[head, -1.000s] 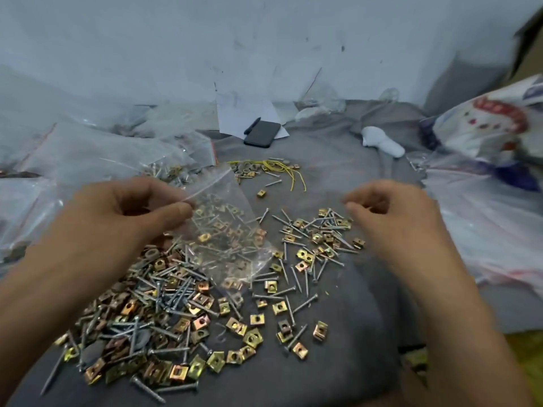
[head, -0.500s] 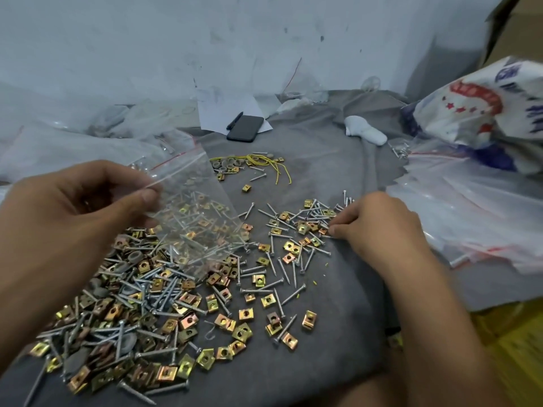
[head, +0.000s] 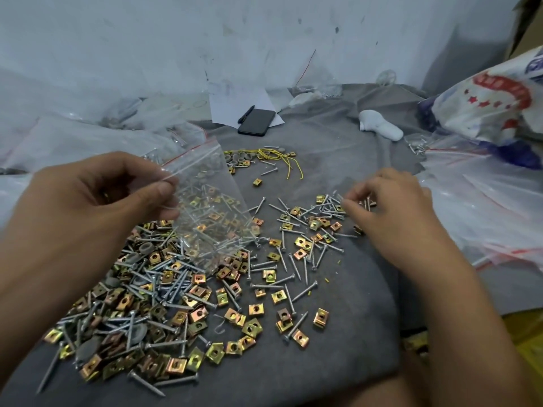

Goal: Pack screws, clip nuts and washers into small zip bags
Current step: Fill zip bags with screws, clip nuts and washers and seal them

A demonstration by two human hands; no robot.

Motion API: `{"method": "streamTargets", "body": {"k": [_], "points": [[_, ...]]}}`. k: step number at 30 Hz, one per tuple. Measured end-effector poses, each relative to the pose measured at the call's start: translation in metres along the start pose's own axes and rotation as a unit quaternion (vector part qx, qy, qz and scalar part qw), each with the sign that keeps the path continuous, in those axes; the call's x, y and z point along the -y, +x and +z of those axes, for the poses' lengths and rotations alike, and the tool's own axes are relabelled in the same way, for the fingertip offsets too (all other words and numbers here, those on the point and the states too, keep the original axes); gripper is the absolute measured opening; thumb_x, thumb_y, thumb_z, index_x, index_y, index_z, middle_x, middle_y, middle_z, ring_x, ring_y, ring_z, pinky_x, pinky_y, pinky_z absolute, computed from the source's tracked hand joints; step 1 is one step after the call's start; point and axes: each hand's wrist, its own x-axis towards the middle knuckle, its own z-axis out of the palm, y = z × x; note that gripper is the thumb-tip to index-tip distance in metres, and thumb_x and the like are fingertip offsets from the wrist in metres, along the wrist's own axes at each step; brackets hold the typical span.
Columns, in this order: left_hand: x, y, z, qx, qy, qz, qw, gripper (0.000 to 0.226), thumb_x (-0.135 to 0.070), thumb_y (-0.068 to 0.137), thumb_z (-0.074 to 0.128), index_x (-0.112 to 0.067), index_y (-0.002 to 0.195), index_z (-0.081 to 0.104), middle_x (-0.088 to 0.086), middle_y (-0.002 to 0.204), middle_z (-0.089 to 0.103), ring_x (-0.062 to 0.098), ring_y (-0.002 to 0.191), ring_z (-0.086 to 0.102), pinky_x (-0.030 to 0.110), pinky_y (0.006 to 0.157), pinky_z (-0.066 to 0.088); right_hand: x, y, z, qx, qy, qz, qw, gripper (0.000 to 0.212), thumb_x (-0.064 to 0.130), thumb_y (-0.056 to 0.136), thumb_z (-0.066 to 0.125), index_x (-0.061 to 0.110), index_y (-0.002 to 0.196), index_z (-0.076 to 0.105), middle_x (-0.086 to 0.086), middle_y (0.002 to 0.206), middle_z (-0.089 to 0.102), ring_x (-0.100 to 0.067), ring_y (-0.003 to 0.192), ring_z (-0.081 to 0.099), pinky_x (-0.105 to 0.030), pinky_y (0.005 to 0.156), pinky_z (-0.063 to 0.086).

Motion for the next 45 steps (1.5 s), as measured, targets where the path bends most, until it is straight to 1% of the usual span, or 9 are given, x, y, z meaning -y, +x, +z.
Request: {"method": "streamTargets", "body": {"k": [4, 13, 17, 20, 28, 32, 36, 41, 45], "points": [[-0.003, -0.001, 0.0, 0.003, 0.008, -0.005, 1.0, 0.05, -0.055, 0.082, 0.087, -0.017, 0.113, 0.078, 0.01, 0.096, 0.081, 0.032, 0.088, 0.081, 0.064, 0.08, 0.062, 0.004, 0.008, 0.021, 0.054, -0.038, -0.007, 0.998, 0.007, 0.044, 0.096, 0.068, 0.038, 0.095, 0.072, 0.009, 0.104, 0.052, -0.024, 0.118, 0.049, -0.043, 0.098, 0.034], [-0.023, -0.009, 0.012, -0.007, 0.0, -0.033, 0.999, 0.056, -0.064, 0.074, 0.087, -0.02, 0.108, 0.079, 0.007, 0.095, 0.082, 0.03, 0.084, 0.082, 0.044, 0.077, 0.066, 0.004, 0.011, 0.014, 0.046, -0.095, -0.023, 0.994, 0.005, 0.05, 0.091, 0.072, 0.048, 0.087, 0.07, 0.019, 0.094, 0.054, -0.018, 0.107, 0.045, -0.043, 0.089, 0.028], [-0.032, -0.012, 0.019, -0.004, -0.011, -0.038, 0.999, 0.032, -0.043, 0.079, 0.085, -0.019, 0.1, 0.08, 0.009, 0.087, 0.081, 0.03, 0.082, 0.081, 0.039, 0.078, 0.066, 0.008, 0.01, 0.014, 0.067, -0.108, -0.025, 0.992, 0.007, 0.05, 0.093, 0.069, 0.044, 0.09, 0.072, 0.018, 0.101, 0.058, -0.017, 0.107, 0.043, -0.048, 0.1, 0.032], [-0.038, -0.012, 0.023, -0.004, -0.016, -0.053, 0.998, 0.016, -0.026, 0.08, 0.08, -0.021, 0.095, 0.081, 0.009, 0.084, 0.08, 0.03, 0.08, 0.081, 0.031, 0.077, 0.065, 0.012, 0.009, 0.018, 0.077, -0.145, -0.009, 0.986, 0.011, 0.046, 0.097, 0.065, 0.041, 0.094, 0.073, 0.013, 0.111, 0.059, -0.02, 0.113, 0.044, -0.046, 0.094, 0.029], [-0.055, -0.015, 0.029, -0.018, -0.027, -0.066, 0.997, 0.012, -0.02, 0.078, 0.08, -0.023, 0.089, 0.082, 0.01, 0.081, 0.08, 0.027, 0.076, 0.081, 0.022, 0.073, 0.063, 0.012, 0.005, 0.019, 0.087, -0.16, 0.017, 0.983, 0.014, 0.036, 0.1, 0.062, 0.036, 0.09, 0.072, 0.008, 0.108, 0.059, -0.024, 0.114, 0.042, -0.045, 0.09, 0.027], [-0.064, -0.016, 0.03, -0.022, 0.0, -0.073, 0.997, 0.013, -0.012, 0.082, 0.081, -0.023, 0.09, 0.082, 0.007, 0.082, 0.081, 0.024, 0.075, 0.081, 0.02, 0.071, 0.062, 0.011, 0.0, 0.022, 0.082, -0.187, 0.008, 0.979, 0.017, 0.019, 0.099, 0.058, 0.031, 0.106, 0.069, 0.002, 0.115, 0.059, -0.027, 0.116, 0.043, -0.047, 0.093, 0.03], [-0.074, -0.018, 0.032, -0.019, 0.007, -0.083, 0.996, 0.014, -0.006, 0.082, 0.083, -0.019, 0.087, 0.081, 0.01, 0.081, 0.079, 0.022, 0.076, 0.081, 0.017, 0.07, 0.061, 0.014, -0.002, 0.018, 0.029, -0.136, 0.015, 0.99, 0.017, 0.029, 0.106, 0.053, 0.03, 0.111, 0.069, -0.003, 0.117, 0.061, -0.03, 0.118, 0.045, -0.046, 0.095, 0.033], [-0.088, -0.022, 0.035, 0.04, 0.082, -0.062, 0.994, 0.015, -0.013, 0.086, 0.085, -0.026, 0.091, 0.081, -0.007, 0.084, 0.08, 0.004, 0.074, 0.075, 0.007, 0.058, 0.048, 0.024, -0.002, 0.01, 0.032, -0.07, -0.002, 0.997, 0.018, 0.027, 0.106, 0.056, 0.017, 0.108, 0.071, -0.016, 0.116, 0.068, -0.04, 0.112, 0.057, -0.048, 0.093, 0.045], [-0.089, -0.025, 0.036, 0.089, 0.086, -0.027, 0.992, 0.018, -0.01, 0.088, 0.083, -0.028, 0.091, 0.081, -0.004, 0.095, 0.078, 0.012, 0.092, 0.075, 0.031, 0.082, 0.063, 0.033, -0.008, 0.008, 0.008, 0.099, -0.04, 0.994, 0.01, 0.022, 0.107, 0.055, 0.02, 0.1, 0.062, -0.007, 0.1, 0.068, -0.026, 0.092, 0.056, -0.034, 0.074, 0.035]]}}
